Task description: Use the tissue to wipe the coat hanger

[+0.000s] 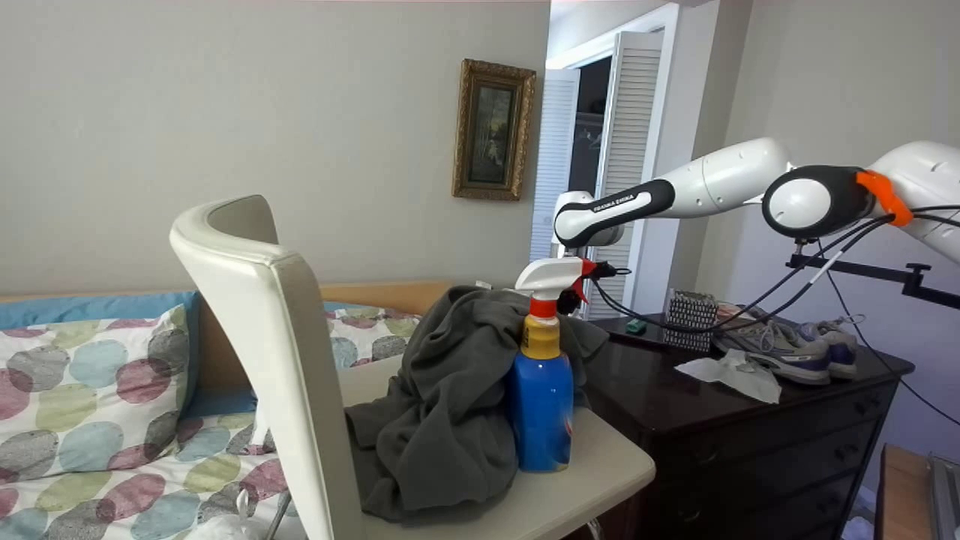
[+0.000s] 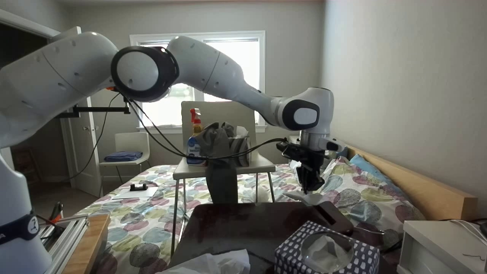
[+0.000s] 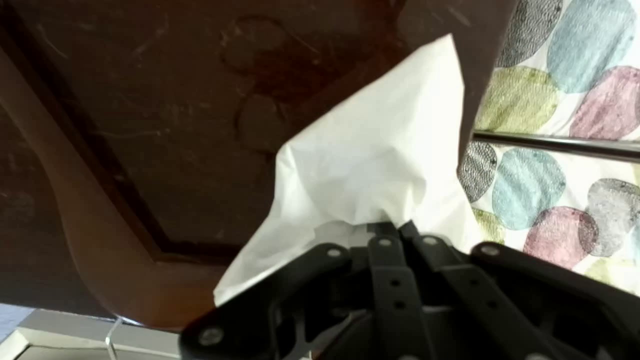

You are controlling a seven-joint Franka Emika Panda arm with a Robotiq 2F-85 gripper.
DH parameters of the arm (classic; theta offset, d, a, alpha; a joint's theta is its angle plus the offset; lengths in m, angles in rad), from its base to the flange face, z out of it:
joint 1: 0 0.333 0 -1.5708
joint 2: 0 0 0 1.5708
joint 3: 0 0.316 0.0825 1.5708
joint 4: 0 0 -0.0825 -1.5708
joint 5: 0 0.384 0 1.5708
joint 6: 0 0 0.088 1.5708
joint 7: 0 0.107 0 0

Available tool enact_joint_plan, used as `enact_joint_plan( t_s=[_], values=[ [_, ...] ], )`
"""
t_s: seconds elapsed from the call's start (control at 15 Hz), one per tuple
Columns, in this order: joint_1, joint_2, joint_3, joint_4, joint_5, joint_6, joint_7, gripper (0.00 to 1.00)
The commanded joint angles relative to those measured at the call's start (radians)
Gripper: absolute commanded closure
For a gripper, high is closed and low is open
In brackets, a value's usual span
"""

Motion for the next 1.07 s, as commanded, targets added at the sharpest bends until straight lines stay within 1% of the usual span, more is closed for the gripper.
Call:
enact_joint_plan(
  t_s=[0.0,0.27,0.6,0.67,0.73,0.8,1.0],
  values=[
    [-0.069,-0.165,0.045,-0.237,0.055,-0.058,-0.126,0.99],
    [-0.124,-0.29,0.047,-0.409,0.05,-0.175,-0.306,0.99],
    [-0.173,-0.436,0.009,-0.636,-0.012,-0.357,-0.53,0.99],
    [-0.179,-0.445,0.001,-0.659,-0.029,-0.395,-0.57,0.99],
    [-0.164,-0.365,0.001,-0.533,0.005,-0.37,-0.502,0.99],
    [-0.171,-0.378,-0.005,-0.556,0.003,-0.377,-0.514,0.97],
    [-0.168,-0.375,-0.004,-0.548,0.003,-0.372,-0.513,0.97]
  ],
)
